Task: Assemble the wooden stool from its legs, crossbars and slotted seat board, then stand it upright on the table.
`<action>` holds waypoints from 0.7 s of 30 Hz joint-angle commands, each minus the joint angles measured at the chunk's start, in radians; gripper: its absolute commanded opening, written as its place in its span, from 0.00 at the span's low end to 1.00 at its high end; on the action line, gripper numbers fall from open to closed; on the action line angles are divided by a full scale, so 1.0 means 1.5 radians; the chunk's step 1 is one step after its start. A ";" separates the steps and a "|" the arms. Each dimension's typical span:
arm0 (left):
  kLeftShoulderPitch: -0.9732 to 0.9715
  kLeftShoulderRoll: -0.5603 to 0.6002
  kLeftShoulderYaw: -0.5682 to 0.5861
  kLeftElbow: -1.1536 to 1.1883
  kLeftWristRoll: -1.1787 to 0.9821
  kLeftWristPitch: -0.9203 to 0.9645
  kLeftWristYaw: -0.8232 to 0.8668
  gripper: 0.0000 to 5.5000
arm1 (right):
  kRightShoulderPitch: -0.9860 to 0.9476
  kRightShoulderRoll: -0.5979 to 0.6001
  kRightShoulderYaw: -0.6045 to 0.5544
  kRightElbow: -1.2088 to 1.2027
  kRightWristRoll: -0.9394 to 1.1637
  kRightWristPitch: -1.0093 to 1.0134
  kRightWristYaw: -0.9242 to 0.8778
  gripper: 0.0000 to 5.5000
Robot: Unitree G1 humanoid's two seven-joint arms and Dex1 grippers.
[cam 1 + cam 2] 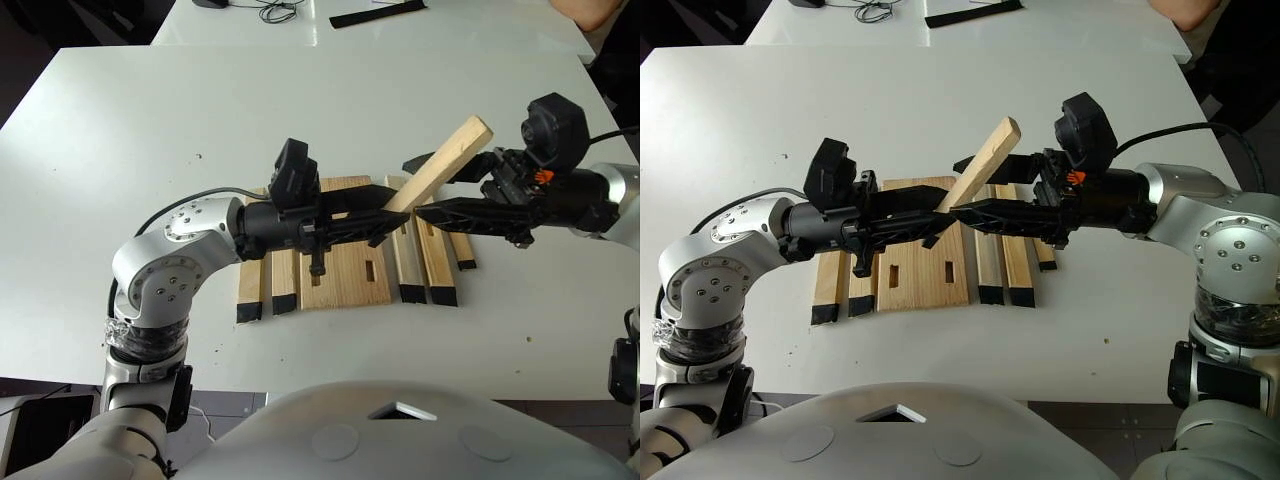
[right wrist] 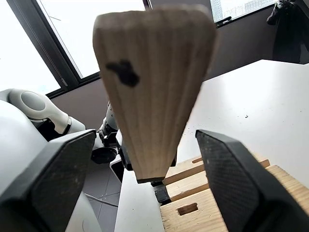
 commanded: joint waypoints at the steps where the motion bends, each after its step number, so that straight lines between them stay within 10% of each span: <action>1: 0.007 0.013 -0.007 -0.013 -0.006 -0.003 -0.002 0.24 | -0.009 0.006 0.006 -0.018 0.010 -0.009 -0.011 0.69; 7: 0.014 0.016 -0.016 -0.022 -0.008 -0.005 0.001 0.24 | -0.015 0.003 0.022 -0.019 -0.005 -0.010 -0.001 0.69; 21: 0.006 -0.001 -0.026 -0.007 0.011 -0.024 0.022 0.24 | -0.001 -0.013 0.044 -0.022 -0.058 -0.030 0.033 0.33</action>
